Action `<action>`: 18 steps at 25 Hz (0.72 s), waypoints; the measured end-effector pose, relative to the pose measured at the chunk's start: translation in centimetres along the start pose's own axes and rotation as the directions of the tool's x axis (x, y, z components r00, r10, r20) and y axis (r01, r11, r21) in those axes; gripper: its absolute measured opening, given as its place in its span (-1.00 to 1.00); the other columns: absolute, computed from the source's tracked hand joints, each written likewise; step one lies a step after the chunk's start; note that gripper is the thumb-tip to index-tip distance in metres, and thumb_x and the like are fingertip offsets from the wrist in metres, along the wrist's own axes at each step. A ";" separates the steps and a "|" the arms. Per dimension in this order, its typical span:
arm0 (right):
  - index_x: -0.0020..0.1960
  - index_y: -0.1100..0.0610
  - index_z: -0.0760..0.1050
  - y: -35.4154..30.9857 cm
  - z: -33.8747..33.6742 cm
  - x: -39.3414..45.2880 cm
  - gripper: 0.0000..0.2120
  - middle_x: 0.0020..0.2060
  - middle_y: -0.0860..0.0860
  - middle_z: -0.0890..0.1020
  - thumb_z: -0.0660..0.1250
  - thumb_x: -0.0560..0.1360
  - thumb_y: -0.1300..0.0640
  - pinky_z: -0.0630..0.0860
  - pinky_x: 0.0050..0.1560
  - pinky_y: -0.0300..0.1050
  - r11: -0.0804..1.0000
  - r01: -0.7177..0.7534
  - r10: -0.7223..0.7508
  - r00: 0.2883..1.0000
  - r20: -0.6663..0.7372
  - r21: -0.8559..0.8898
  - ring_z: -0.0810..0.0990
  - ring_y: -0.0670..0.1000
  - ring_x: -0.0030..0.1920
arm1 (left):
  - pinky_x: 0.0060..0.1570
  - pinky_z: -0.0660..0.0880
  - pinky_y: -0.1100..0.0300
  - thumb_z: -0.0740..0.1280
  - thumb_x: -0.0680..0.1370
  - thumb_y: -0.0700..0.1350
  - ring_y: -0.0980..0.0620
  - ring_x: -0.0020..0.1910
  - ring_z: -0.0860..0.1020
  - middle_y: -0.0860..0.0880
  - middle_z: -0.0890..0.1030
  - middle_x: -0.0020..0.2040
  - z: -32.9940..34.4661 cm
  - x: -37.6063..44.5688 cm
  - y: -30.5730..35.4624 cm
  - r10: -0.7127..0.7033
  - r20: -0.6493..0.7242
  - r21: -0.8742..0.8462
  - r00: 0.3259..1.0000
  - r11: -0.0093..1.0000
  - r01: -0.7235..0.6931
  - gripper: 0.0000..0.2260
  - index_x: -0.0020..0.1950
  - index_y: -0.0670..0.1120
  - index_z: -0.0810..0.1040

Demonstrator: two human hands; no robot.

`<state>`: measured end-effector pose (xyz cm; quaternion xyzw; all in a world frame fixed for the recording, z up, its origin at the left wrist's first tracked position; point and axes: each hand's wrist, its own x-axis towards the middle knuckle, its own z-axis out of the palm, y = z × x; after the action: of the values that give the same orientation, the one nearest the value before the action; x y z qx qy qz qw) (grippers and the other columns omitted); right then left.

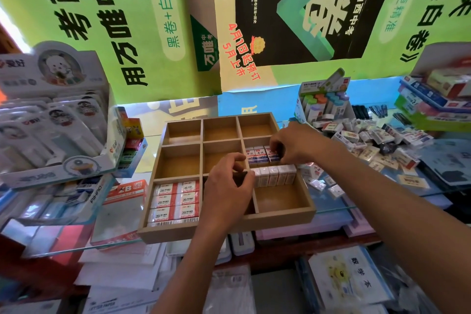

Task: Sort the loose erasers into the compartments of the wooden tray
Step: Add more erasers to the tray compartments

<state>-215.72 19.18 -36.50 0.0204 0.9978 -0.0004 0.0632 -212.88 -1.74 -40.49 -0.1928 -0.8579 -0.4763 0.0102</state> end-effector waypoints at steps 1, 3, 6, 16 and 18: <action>0.19 -0.06 0.56 -0.3 -0.1 0.1 -0.67 0.09 -0.01 0.63 0.47 0.44 0.01 0.56 0.04 -0.04 0.999 0.006 -0.006 1.000 -0.004 -0.040 0.56 0.04 0.10 | -0.36 0.43 0.55 0.38 0.57 -0.02 0.20 -0.08 0.56 0.14 0.56 0.08 0.0 0.0 0.0 0.000 0.002 0.008 1.000 1.000 0.000 -0.69 0.30 0.10 0.44; 0.15 -0.03 0.56 -0.4 0.1 0.5 -0.69 0.08 0.01 0.63 0.49 0.43 0.03 0.56 0.06 -0.01 1.000 0.009 -0.009 1.000 -0.029 -0.019 0.56 0.05 0.08 | -0.36 0.44 0.52 0.38 0.57 -0.02 0.21 -0.10 0.56 0.15 0.56 0.05 -0.1 0.0 0.1 0.007 -0.002 0.017 1.000 1.000 -0.007 -0.70 0.28 0.09 0.45; 0.07 -0.06 0.58 0.0 0.5 0.3 -0.72 0.06 -0.01 0.64 0.51 0.40 -0.06 0.58 0.07 0.03 0.998 0.000 0.002 0.999 -0.039 0.056 0.55 0.02 0.07 | -0.34 0.46 0.52 0.37 0.58 -0.02 0.21 -0.09 0.56 0.14 0.57 0.05 0.0 0.0 0.1 0.001 0.012 0.010 1.000 1.000 -0.001 -0.73 0.26 0.10 0.45; 0.01 -0.04 0.62 0.1 1.3 0.1 -0.77 -0.01 -0.04 0.67 0.48 0.43 -0.13 0.51 -0.05 -0.10 0.985 0.007 0.019 0.989 -0.147 0.172 0.56 -0.02 0.01 | 0.00 0.48 0.30 0.39 0.56 -0.05 0.14 0.06 0.50 0.18 0.47 0.02 0.2 -0.1 0.3 0.064 -0.031 0.138 0.997 0.989 -0.059 -0.84 0.12 0.06 0.51; 0.01 -0.01 0.64 0.8 0.9 -0.5 -0.82 0.00 -0.05 0.67 0.44 0.48 -0.07 0.48 -0.08 -0.15 0.946 0.024 0.034 0.984 -0.173 0.324 0.55 -0.08 -0.07 | -0.06 0.38 0.38 0.39 0.56 -0.04 0.16 0.05 0.46 0.16 0.50 0.03 0.3 -0.1 0.3 0.072 -0.033 0.185 0.997 0.981 -0.065 -0.87 0.09 0.07 0.52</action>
<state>-215.11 19.92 -37.33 0.0330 0.9856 -0.1629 -0.0295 -212.64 -1.37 -40.45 -0.2111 -0.8905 -0.3983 0.0612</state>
